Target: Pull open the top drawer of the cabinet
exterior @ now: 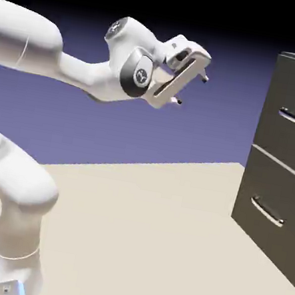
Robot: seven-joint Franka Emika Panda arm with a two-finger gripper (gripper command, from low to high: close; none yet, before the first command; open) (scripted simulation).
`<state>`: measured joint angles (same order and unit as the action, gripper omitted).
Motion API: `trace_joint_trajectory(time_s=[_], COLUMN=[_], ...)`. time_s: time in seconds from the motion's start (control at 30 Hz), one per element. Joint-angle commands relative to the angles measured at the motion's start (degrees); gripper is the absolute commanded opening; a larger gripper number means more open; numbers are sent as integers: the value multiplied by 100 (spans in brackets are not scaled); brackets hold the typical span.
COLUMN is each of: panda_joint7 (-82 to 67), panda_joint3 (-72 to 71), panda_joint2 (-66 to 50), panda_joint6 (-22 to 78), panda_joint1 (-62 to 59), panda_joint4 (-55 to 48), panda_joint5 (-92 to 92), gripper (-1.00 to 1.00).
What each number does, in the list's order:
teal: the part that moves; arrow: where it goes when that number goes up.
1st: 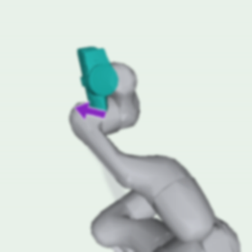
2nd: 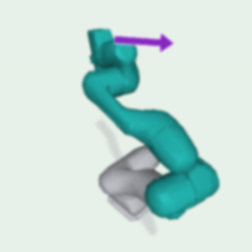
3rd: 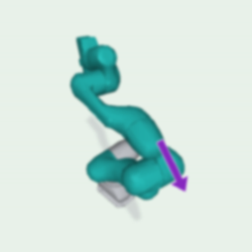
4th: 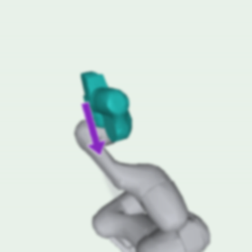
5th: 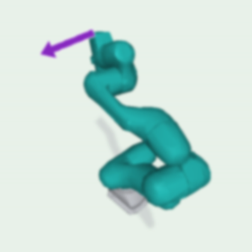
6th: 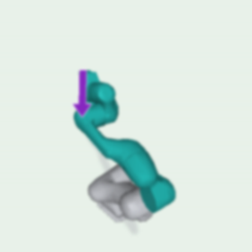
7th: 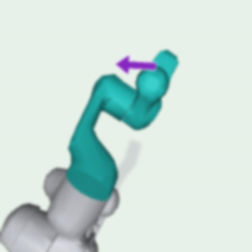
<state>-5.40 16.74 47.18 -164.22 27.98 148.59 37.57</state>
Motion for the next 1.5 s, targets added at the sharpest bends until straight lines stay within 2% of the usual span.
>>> trace_joint_trajectory(time_s=[0.0,1.47], panda_joint7=[-250,-11213], panda_joint3=[87,3922], panda_joint2=[76,3402], panda_joint6=[51,2293], panda_joint1=[142,6395], panda_joint4=[-65,-2909], panda_joint5=[196,8803], gripper=[0,0])
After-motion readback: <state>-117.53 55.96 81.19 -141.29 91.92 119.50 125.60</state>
